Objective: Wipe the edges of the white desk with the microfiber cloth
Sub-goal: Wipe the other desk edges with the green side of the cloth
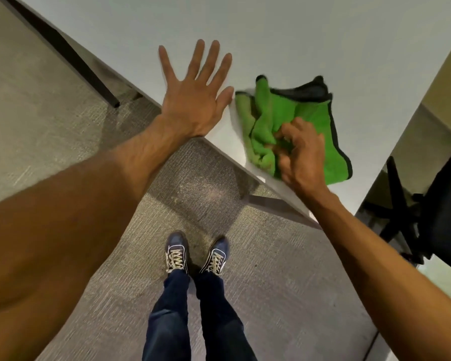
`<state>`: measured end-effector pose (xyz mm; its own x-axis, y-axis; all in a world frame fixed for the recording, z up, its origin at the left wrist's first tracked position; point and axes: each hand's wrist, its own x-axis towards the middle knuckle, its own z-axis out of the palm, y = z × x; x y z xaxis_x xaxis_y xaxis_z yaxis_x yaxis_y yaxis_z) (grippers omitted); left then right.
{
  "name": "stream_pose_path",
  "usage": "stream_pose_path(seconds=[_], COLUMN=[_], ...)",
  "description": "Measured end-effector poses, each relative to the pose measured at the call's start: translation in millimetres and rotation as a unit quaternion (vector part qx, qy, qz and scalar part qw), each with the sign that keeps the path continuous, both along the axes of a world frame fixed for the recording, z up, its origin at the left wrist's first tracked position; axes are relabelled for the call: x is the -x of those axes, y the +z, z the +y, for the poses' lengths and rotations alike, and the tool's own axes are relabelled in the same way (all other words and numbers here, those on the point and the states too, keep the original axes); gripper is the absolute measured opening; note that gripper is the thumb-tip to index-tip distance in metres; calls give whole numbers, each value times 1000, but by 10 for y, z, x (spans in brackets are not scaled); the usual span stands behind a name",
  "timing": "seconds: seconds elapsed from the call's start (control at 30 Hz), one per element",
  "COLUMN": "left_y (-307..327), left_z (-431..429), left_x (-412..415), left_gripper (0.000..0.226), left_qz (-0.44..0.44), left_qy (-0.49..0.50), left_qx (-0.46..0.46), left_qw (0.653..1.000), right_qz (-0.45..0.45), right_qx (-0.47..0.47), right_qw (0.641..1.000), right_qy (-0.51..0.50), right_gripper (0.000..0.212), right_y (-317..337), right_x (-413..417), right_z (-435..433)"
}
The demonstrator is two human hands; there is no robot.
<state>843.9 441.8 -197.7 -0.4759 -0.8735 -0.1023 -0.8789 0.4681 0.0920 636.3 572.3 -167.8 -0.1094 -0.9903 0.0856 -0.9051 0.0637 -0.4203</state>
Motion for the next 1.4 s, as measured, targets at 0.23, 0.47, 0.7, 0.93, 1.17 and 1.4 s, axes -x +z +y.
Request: stream_pose_path(seconds=[0.23,0.47,0.7,0.93,1.17,1.4], left_y=[-68,-92,-32,-41,-84,-69], left_z=[-2,4,-12,-8,7,-4], left_x=[-1,-15,-36,-62,-17,-70], left_gripper=[63,60,79,70,61,69], left_qz=[17,17,8,-1,24,5], left_qy=[5,-4,-18,-25,-5,-26], left_qx=[25,28,20,18,30,21], left_qw=[1000,999,1000,1000,999,999], right_qz=[-22,37,33,17,21,22], right_qx=[33,12,22,6,26,14], right_qw=[994,997,999,989,998,996], right_qy=[-100,64,7,149,-50,87], right_gripper=[18,14,18,9,19,10], right_y=[8,-19,13,10,-26,-23], right_x=[-284,-275,-524,-113,-80,-250], right_z=[-538,261,-449,61,-661,68])
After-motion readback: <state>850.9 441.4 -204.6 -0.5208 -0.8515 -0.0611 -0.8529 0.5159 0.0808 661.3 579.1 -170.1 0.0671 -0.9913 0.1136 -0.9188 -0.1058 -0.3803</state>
